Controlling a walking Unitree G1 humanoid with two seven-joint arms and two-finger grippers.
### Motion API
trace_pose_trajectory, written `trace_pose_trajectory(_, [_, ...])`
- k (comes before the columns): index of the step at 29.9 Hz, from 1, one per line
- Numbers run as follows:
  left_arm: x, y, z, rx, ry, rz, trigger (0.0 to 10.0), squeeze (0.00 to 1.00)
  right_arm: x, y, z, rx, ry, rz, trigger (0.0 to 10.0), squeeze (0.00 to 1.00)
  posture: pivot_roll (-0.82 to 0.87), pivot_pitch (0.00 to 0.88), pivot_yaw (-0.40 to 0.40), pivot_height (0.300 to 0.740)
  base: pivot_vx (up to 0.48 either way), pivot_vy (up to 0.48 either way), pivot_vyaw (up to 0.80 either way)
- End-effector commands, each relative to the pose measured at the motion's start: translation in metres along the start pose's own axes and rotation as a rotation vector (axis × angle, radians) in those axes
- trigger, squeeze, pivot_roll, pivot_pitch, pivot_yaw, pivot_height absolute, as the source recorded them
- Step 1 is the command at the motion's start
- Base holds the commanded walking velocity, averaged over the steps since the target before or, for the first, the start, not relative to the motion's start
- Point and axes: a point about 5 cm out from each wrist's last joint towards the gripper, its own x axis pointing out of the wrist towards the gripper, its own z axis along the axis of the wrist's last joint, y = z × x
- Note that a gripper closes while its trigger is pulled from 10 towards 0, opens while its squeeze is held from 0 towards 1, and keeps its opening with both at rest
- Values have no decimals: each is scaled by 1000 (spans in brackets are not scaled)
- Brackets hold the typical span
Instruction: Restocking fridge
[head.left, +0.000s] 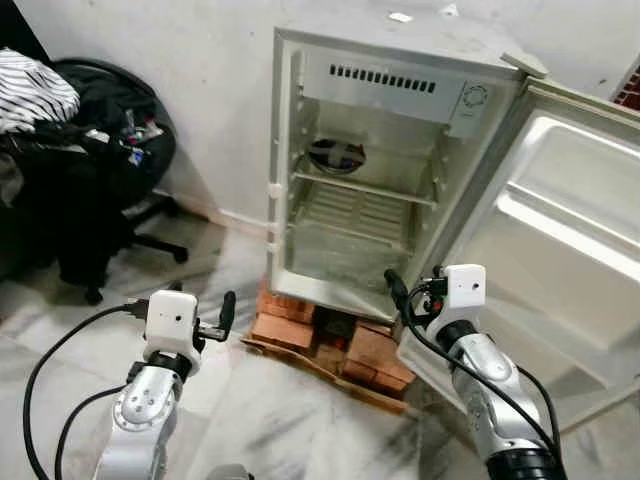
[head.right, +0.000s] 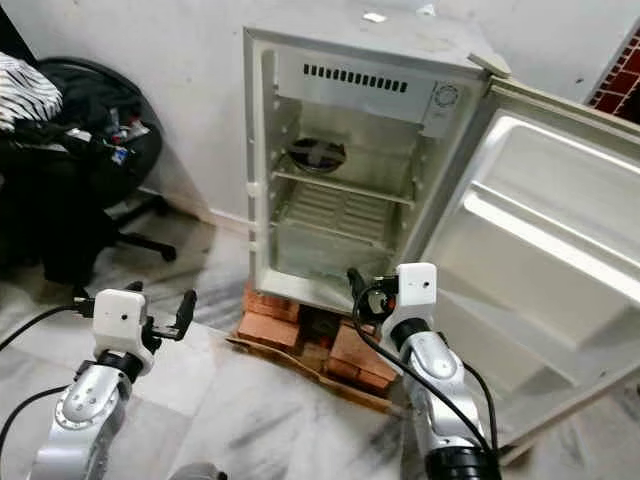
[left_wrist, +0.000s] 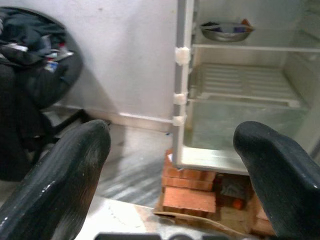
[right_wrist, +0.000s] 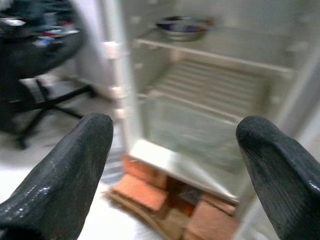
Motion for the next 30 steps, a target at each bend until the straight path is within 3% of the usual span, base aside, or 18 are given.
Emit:
trace_pose_trajectory(1, [2, -7, 2, -7, -11, -22, 10000, 0, -3, -12, -3, -12, 28, -26, 10000, 0, 104, 5, -94, 740, 0, -480, 0])
trace_pose_trajectory(5, [2, -8, 1, -7, -8, -29, 10000, 0, -4, -10, -8, -9, 65, -3, 10000, 0, 102, 5, -94, 740, 0, -480, 0])
trace_pose_trajectory(9, [3, -11, 1, -5, -4, -41, 10000, 0, -5, -10, -22, -34, 178, 47, 10000, 0, 103, 4, -100, 740, 0, -480, 0])
trace_pose_trajectory(18, [3, -12, 0, -8, -4, -40, 10000, 0, 0, -21, -18, -57, 201, 40, 10000, 0, 105, 5, -104, 740, 0, -480, 0])
trace_pose_trajectory(25, [2, -12, -1, -2, 2, -41, 10000, 0, -6, -21, -30, -74, 343, 199, 10000, 0, 106, 10, -100, 740, 0, -320, 0])
trace_pose_trajectory(30, [1, -11, -1, -2, 7, -30, 10000, 0, -10, -24, -36, -86, 448, 316, 10000, 0, 109, 10, -100, 740, 0, 0, 0])
